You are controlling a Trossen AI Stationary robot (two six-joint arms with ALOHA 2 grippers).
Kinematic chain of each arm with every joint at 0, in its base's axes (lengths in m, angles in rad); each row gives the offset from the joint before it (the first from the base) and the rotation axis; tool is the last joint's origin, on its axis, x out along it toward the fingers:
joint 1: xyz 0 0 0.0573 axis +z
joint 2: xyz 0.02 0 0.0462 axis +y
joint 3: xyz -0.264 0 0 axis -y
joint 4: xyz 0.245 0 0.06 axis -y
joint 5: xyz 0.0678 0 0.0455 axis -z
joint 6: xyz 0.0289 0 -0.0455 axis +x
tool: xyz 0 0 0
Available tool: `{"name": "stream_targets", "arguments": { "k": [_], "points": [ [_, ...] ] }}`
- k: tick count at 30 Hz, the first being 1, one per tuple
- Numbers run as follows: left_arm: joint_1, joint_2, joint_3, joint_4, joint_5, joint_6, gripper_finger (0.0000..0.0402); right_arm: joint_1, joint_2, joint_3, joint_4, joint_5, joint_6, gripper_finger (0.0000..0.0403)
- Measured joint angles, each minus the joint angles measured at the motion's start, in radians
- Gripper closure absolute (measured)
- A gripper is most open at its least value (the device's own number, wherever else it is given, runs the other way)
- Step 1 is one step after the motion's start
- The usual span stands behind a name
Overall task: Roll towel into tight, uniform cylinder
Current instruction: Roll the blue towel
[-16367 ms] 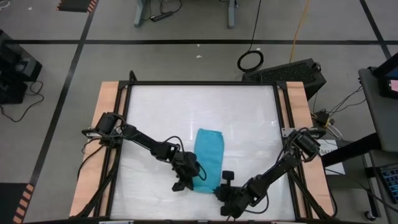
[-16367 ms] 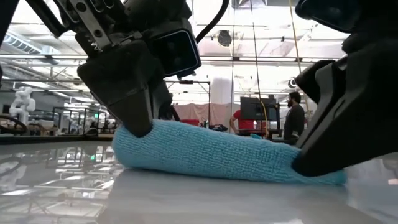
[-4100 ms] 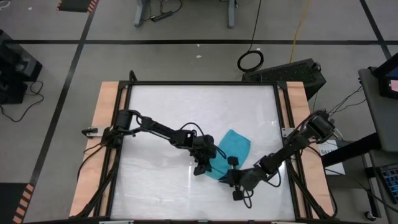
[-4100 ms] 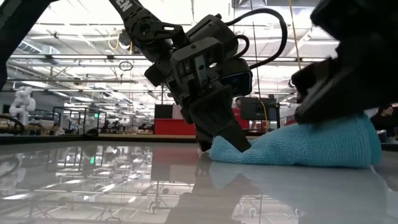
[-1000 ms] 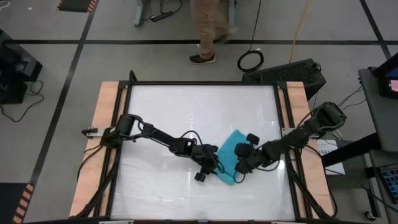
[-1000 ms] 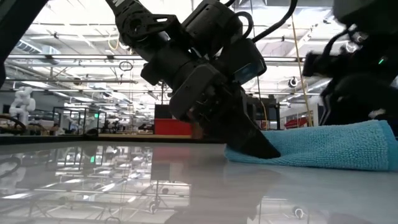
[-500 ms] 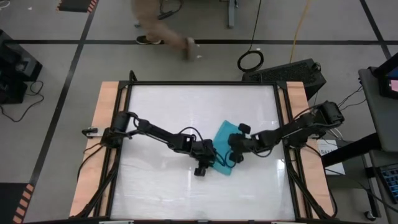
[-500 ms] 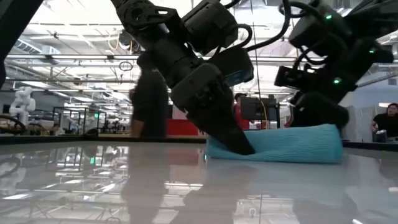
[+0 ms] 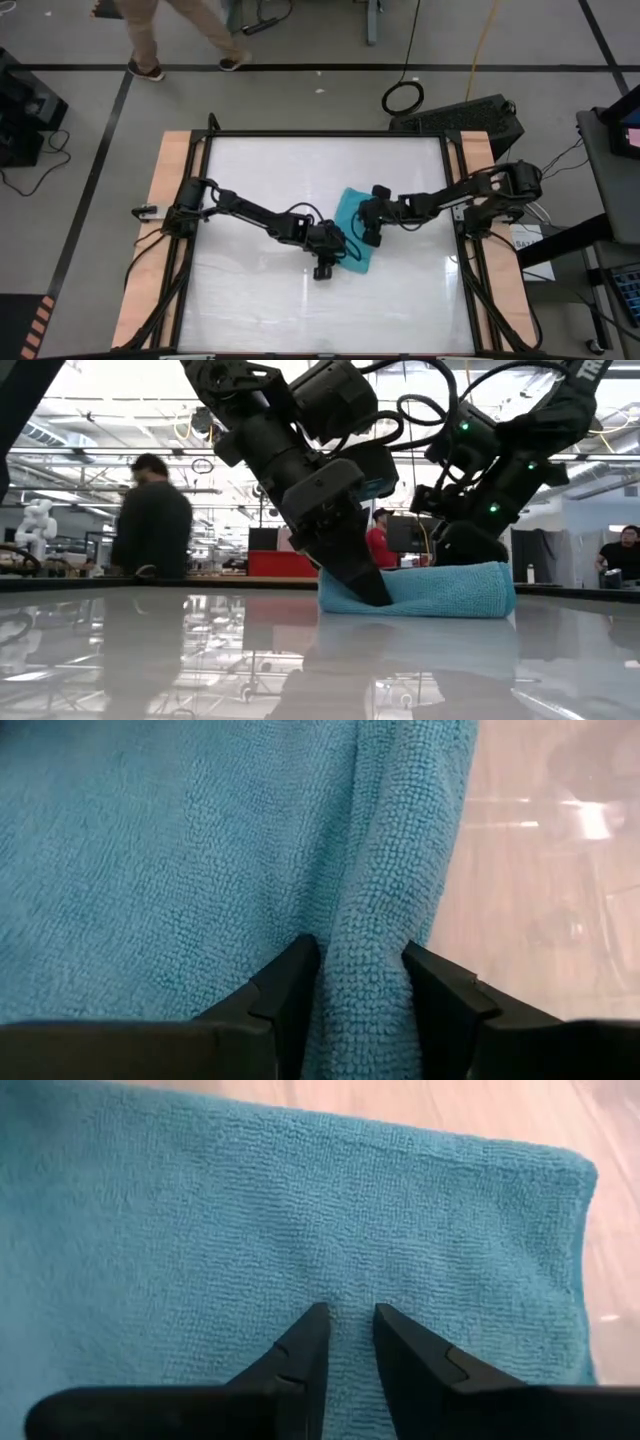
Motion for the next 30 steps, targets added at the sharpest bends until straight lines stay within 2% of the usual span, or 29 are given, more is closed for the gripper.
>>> {"name": "stream_targets", "arguments": {
  "k": [8, 15, 20, 30],
  "points": [
    [0.002, 0.001, 0.000, 0.018, 0.025, -0.009, 0.0256, -0.028, 0.071, 0.004, 0.049, -0.022, 0.003, 0.0326],
    [0.013, 0.001, 0.000, 0.022, 0.039, -0.007, 0.0256, -0.034, 0.073, 0.002, 0.050, 0.027, 0.005, 0.0326],
    [0.017, 0.001, 0.000, 0.022, 0.088, 0.003, 0.0256, -0.046, 0.074, 0.002, 0.042, 0.052, -0.004, 0.0326],
    [0.031, 0.000, 0.002, 0.005, 0.102, 0.011, 0.0256, -0.039, 0.027, -0.001, 0.018, 0.039, -0.058, 0.0319]
  ]
}}
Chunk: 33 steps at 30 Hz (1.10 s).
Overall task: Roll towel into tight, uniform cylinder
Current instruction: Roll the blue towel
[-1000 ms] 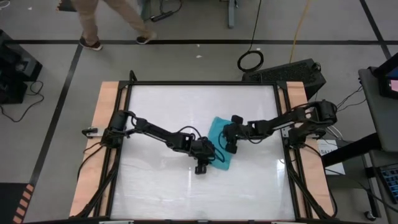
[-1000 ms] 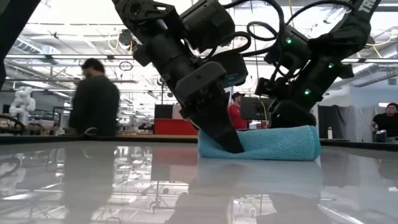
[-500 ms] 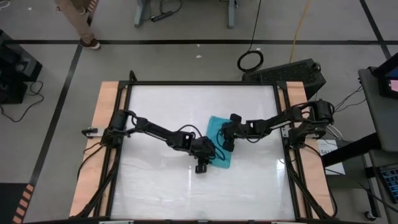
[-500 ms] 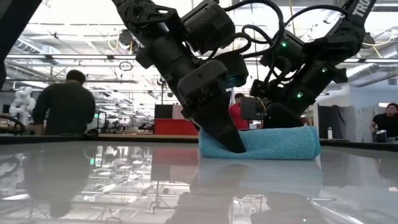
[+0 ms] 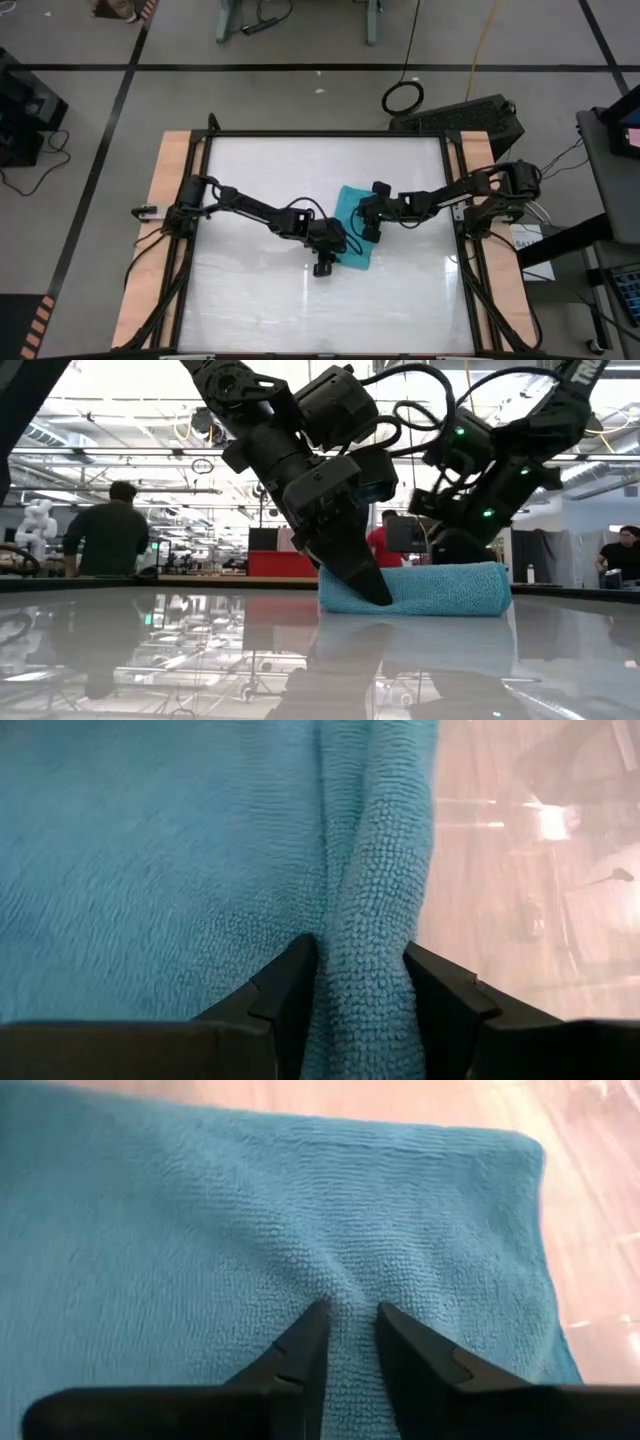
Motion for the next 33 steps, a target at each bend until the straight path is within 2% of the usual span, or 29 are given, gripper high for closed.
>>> {"name": "stream_targets", "arguments": {
  "k": [8, 15, 19, 24, 29, 33],
  "points": [
    [0.020, 0.000, 0.000, -0.003, 0.044, -0.002, 0.0256, 0.052, -0.205, -0.003, -0.113, -0.015, -0.021, 0.0266],
    [0.037, 0.000, 0.000, -0.002, 0.085, -0.009, 0.0256, 0.236, -0.299, -0.003, -0.115, -0.071, -0.034, 0.0246],
    [0.044, 0.000, 0.000, -0.001, 0.107, -0.019, 0.0256, 0.381, -0.280, -0.002, -0.039, -0.066, -0.055, 0.0243],
    [0.050, 0.000, 0.000, 0.000, 0.128, -0.019, 0.0256, 0.529, -0.189, -0.001, 0.037, 0.063, -0.069, 0.0220],
    [0.050, 0.000, 0.000, 0.001, 0.137, -0.020, 0.0256, 0.601, -0.067, -0.001, 0.102, 0.166, -0.070, 0.0196],
    [0.050, 0.000, 0.000, 0.001, 0.143, -0.020, 0.0256, 0.625, 0.003, -0.001, 0.126, 0.260, -0.065, 0.0195]
  ]
}}
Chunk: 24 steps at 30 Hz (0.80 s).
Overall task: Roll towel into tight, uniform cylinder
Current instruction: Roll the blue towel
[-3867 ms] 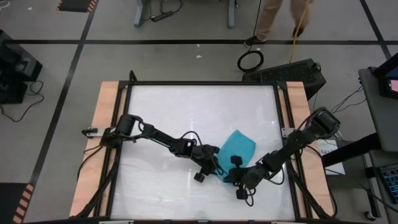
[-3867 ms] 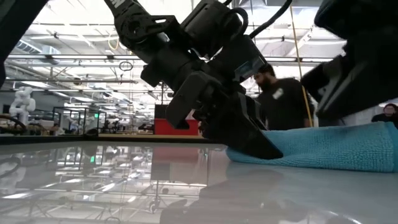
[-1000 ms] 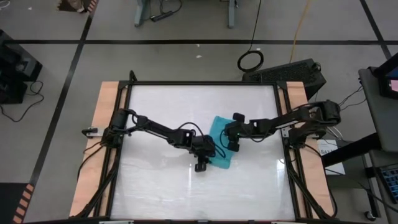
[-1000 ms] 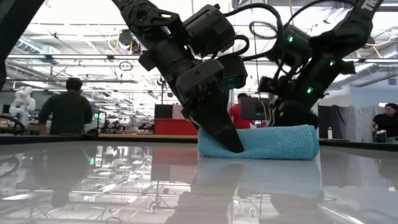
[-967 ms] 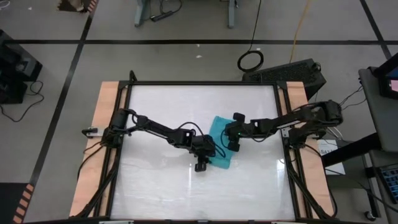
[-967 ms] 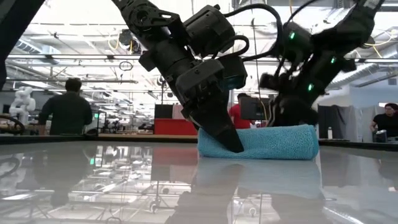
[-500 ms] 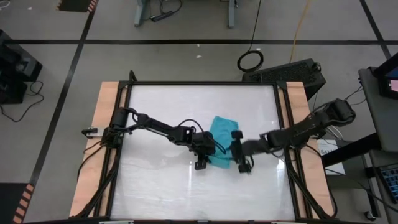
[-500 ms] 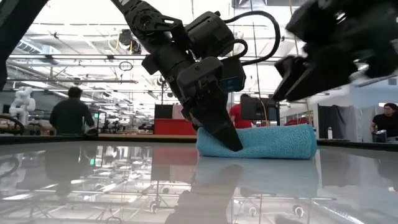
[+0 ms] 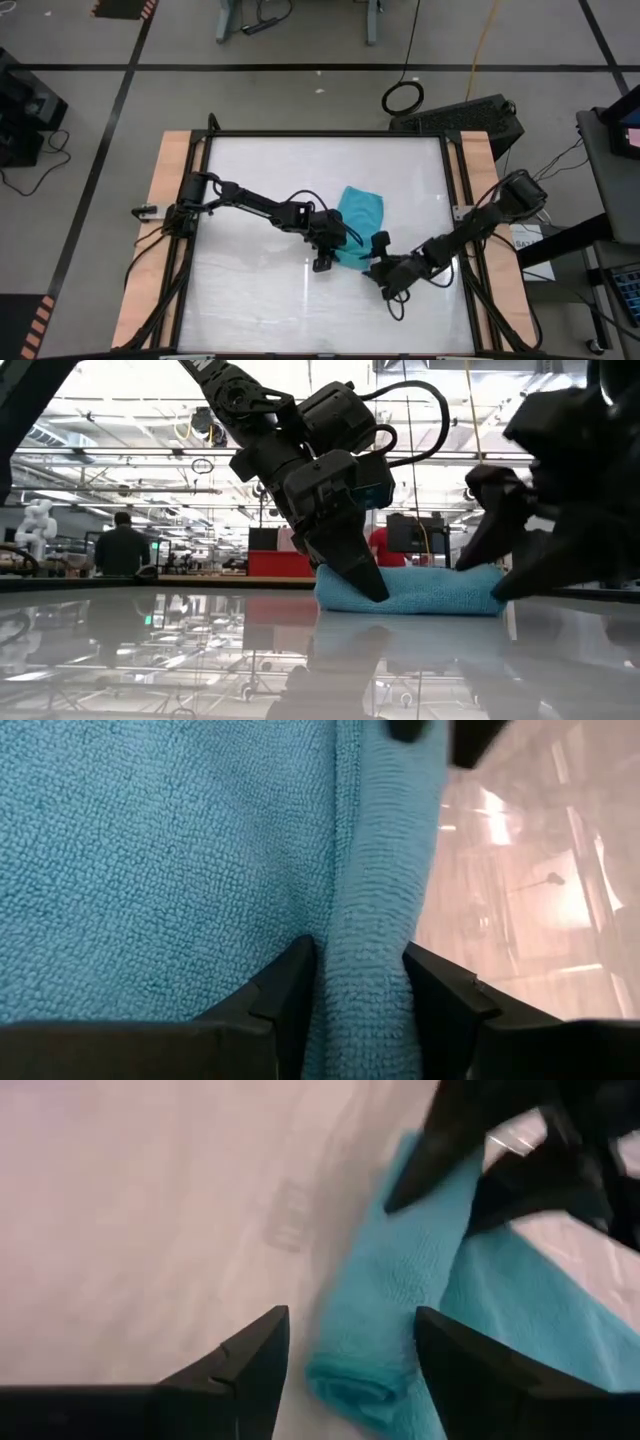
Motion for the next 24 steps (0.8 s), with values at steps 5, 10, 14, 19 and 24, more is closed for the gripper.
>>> {"name": "stream_targets", "arguments": {
  "k": [5, 10, 14, 19, 24],
  "points": [
    [0.000, 0.000, 0.000, 0.000, 0.021, 0.000, 0.0256, 0.002, 0.055, 0.001, -0.010, 0.057, 0.052, 0.0208],
    [0.000, 0.000, 0.000, 0.000, 0.028, 0.030, 0.0256, 0.003, 0.086, 0.004, -0.019, 0.073, 0.142, 0.0224],
    [-0.001, 0.000, 0.000, 0.005, 0.028, 0.077, 0.0254, 0.005, 0.114, 0.005, -0.032, 0.076, 0.235, 0.0248],
    [-0.001, -0.004, -0.001, 0.015, 0.030, 0.089, 0.0228, 0.010, 0.134, 0.006, -0.036, 0.077, 0.277, 0.0307],
    [-0.003, -0.044, -0.002, 0.000, 0.034, 0.134, 0.0202, 0.013, 0.136, 0.006, -0.036, 0.069, 0.263, 0.0364]
  ]
}}
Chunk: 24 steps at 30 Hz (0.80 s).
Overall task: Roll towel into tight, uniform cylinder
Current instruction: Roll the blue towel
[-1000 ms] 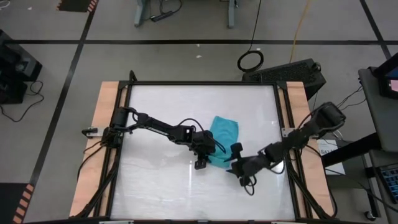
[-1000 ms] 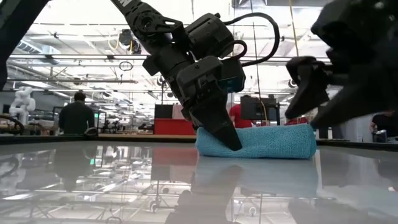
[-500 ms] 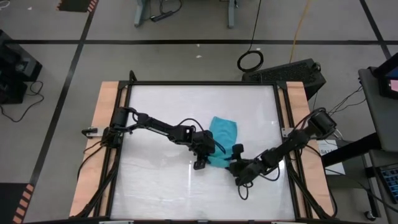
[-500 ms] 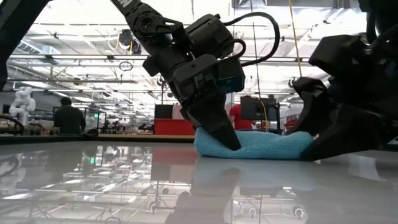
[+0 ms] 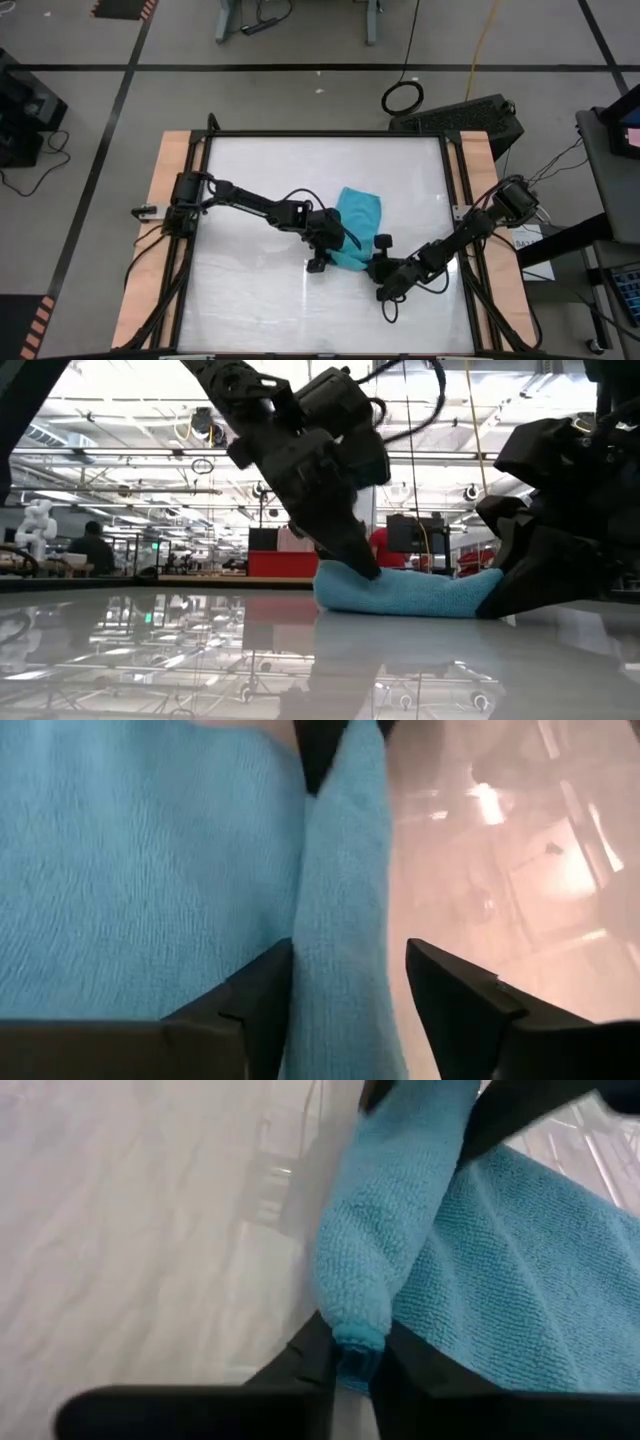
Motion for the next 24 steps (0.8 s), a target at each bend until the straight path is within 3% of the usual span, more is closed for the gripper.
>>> {"name": "stream_targets", "arguments": {
  "k": [7, 13, 20, 24],
  "points": [
    [-0.036, -0.093, 0.002, -0.058, -0.029, 0.166, 0.0196, -0.002, 0.000, -0.003, 0.008, -0.013, -0.001, 0.0386],
    [-0.117, -0.112, 0.000, -0.191, -0.166, 0.369, 0.0200, -0.002, 0.000, -0.003, 0.008, -0.021, 0.031, 0.0381],
    [-0.182, -0.111, -0.065, -0.116, -0.394, 0.514, 0.0208, -0.003, 0.000, -0.004, 0.011, -0.034, 0.048, 0.0381],
    [-0.196, -0.111, -0.098, -0.052, -0.452, 0.572, 0.0208, -0.003, 0.000, -0.004, 0.011, -0.036, 0.063, 0.0381]
  ]
}}
